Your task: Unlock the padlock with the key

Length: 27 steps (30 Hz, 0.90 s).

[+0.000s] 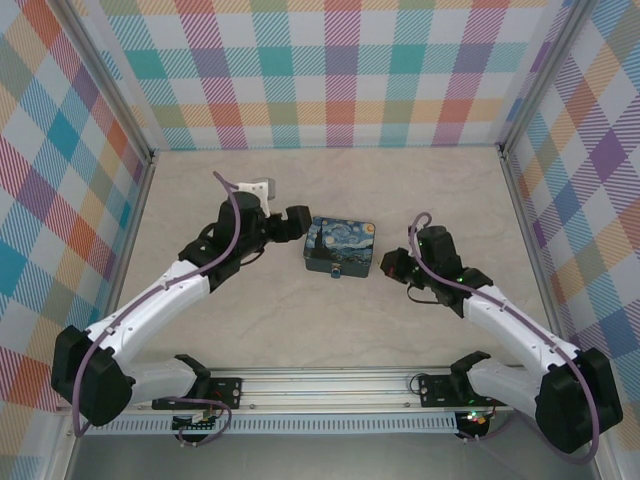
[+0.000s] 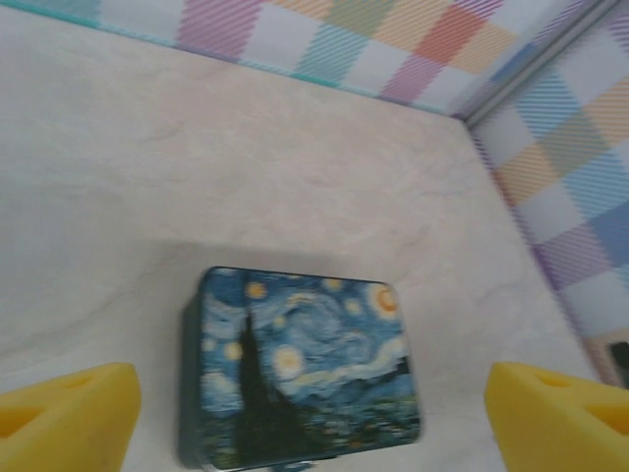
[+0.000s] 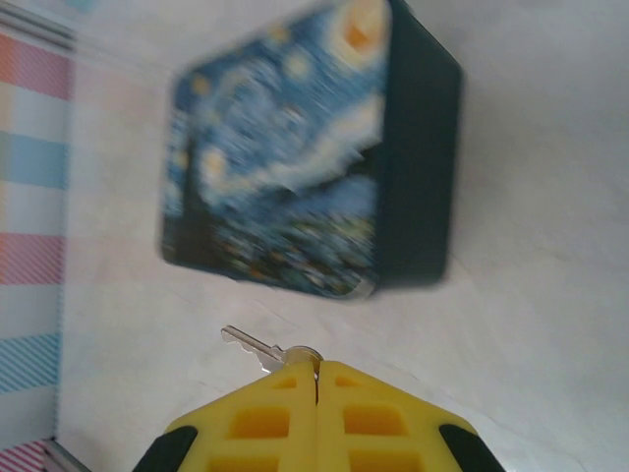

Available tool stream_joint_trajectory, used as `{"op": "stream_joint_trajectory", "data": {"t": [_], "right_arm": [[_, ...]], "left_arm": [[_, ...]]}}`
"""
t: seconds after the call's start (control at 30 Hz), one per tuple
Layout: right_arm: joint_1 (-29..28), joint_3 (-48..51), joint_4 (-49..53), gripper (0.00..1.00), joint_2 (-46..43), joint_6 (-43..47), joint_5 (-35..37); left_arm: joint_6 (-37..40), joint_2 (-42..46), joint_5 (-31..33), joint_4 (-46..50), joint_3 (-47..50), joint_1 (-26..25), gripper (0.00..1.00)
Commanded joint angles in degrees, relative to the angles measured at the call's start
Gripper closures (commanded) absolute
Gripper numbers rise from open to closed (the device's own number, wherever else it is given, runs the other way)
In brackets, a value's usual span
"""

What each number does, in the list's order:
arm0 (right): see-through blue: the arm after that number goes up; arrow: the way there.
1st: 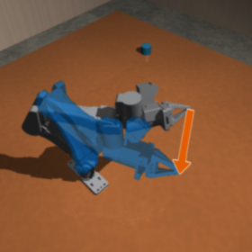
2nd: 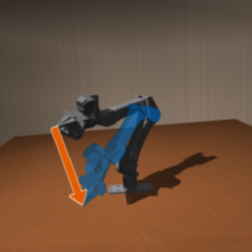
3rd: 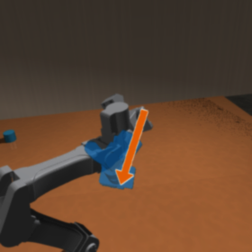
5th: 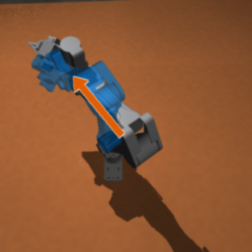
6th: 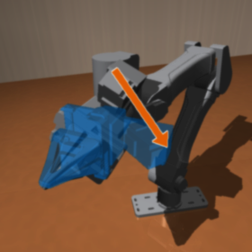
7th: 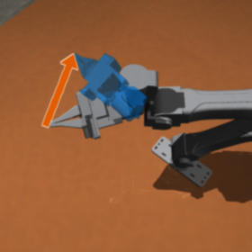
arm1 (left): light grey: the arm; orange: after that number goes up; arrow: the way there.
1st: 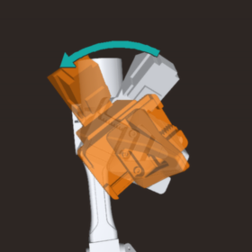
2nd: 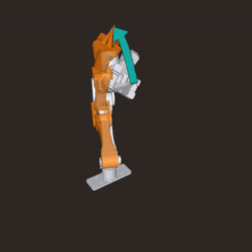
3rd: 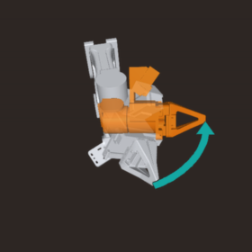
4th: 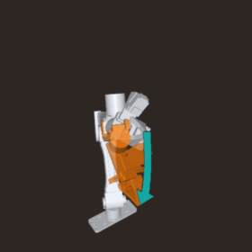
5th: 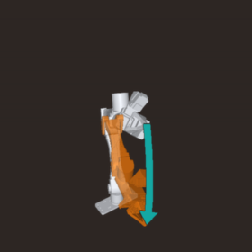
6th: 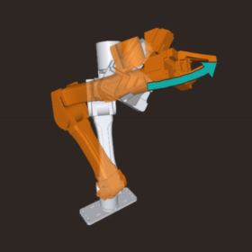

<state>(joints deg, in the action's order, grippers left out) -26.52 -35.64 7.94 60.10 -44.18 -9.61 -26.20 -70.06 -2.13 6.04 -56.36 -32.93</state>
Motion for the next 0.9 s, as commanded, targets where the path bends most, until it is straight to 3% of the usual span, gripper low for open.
{"op": "stream_joint_trajectory", "data": {"t": [0.0, 0.17, 0.57, 0.87], "right_arm": [[-0.60, -3.13, -12.14, 1.00, -0.34, -0.50, -1.20], [-1.57, -6.56, -16.57, 1.00, 1.45, 1.02, -0.85], [-5.54, -9.12, -17.52, 1.00, 3.63, 2.03, -0.74], [-6.68, -9.40, -16.94, 1.00, 3.68, 2.05, -0.76]], "left_arm": [[-4.67, -2.68, -9.95, -6.16, -2.55, -0.51, 0.17], [-6.49, -6.77, -13.84, -9.06, -4.94, -2.97, 0.28], [-8.60, -12.89, -14.43, -13.06, -7.88, -7.77, 0.39], [-8.94, -14.75, -14.57, -13.86, -8.77, -8.55, 0.59]]}}
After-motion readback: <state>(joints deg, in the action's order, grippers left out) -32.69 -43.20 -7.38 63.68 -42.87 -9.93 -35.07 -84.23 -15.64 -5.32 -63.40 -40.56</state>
